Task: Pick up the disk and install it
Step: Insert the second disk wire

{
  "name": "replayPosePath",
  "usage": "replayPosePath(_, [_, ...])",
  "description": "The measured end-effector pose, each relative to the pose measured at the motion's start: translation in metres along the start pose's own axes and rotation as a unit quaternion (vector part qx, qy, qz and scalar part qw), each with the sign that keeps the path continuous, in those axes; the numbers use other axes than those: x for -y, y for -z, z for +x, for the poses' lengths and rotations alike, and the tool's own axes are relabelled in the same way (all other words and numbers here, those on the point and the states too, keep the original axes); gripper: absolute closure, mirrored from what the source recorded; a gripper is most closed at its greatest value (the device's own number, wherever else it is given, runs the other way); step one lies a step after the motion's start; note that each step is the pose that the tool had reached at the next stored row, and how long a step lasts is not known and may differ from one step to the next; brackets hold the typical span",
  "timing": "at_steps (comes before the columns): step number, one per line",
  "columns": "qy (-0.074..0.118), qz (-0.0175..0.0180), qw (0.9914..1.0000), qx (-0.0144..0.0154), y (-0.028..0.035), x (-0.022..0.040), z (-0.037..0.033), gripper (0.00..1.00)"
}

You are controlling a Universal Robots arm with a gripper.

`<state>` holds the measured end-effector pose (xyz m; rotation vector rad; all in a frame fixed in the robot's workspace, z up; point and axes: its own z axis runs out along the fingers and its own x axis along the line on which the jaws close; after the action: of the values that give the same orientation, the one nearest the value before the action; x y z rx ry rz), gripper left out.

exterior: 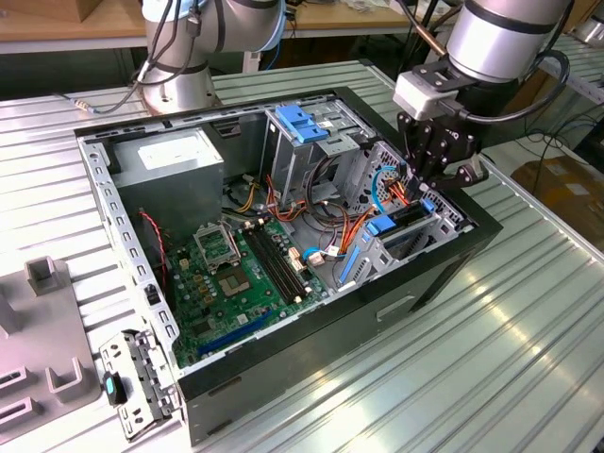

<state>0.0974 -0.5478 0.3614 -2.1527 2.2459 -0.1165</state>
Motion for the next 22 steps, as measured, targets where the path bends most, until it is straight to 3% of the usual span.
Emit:
replayPosePath(3, [0.0,-0.0001,1.0,0.0002,0.001,-0.0017,0.0002,0.89])
replayPosePath(5, [0.0,0.0,1.0,0.0005,0.0053,-0.0015,0.0003,0.89])
replayPosePath(9, [0.0,-0.0001,1.0,0.0004,0.019,-0.0005,0.0007,0.89])
replayPosePath(10, [0.0,-0.0004,1.0,0.0005,0.0252,-0.0001,0.0009,0.89])
replayPosePath(11, [0.0,-0.0013,1.0,0.0005,0.0262,0.0,0.001,0.89])
replayPosePath(12, [0.0,-0.0043,0.99999,0.0006,0.0263,-0.0001,0.001,0.89])
replayPosePath(14, [0.001,-0.018,0.99984,-0.0002,0.0268,0.0,0.0007,0.89])
replayPosePath(16, [0.001,-0.0257,0.99967,-0.0007,0.027,0.0,-0.0002,0.89])
replayPosePath(18, [0.001,-0.0301,0.99954,-0.0045,0.0283,0.0004,-0.0054,0.89])
replayPosePath(22, [0.002,-0.0343,0.99936,-0.0102,0.0324,0.0016,-0.0159,0.89])
